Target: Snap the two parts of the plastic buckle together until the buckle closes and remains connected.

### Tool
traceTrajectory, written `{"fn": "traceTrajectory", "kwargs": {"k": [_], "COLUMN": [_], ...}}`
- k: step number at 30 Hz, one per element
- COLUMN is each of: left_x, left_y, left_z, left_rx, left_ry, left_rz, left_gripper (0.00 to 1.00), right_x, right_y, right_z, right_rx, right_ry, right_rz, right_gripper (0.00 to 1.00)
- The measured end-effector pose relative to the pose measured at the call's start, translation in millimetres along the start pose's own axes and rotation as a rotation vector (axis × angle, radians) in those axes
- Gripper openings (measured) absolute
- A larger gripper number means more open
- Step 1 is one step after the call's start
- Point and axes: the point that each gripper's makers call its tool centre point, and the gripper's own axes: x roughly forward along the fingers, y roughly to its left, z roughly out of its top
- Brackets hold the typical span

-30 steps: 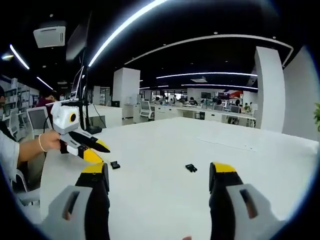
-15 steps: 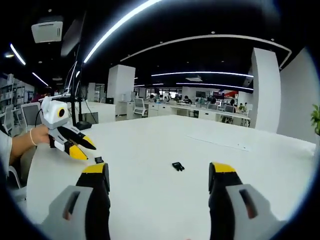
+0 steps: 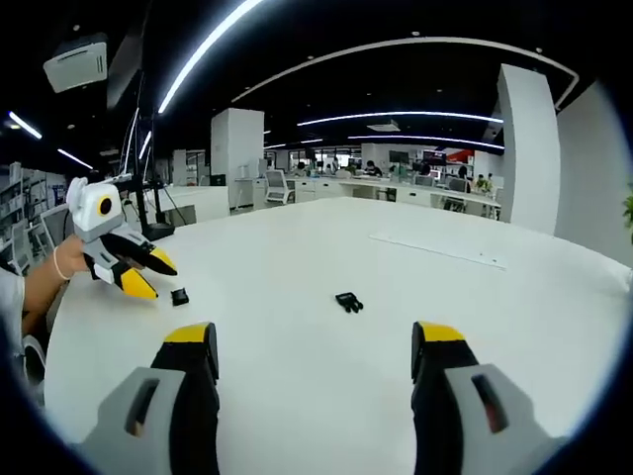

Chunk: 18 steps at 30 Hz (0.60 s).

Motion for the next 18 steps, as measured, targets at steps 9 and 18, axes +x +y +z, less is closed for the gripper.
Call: {"fn": "traceTrajectory", "kwargs": {"k": [9,18], "left_x": [2.7,4.4], "left_y": [-1.3,-2.0], "left_z": [3.3,7.9], "left_rx": [0.002,0.015], "left_ry": [-0.010,-0.019], "left_rz": [-0.013,-0.030], "left_gripper": [0.27,0.27], "right_x": [5.9,9.4], "right_y": [-4.4,1.2], "right_z": [-2.7,-1.2], "right_rx": [-0.045,-0.037], "right_ry": [0.030,0.024], "right_rz": [0.005,0.038], "right_gripper": [0.81,0.81]}}
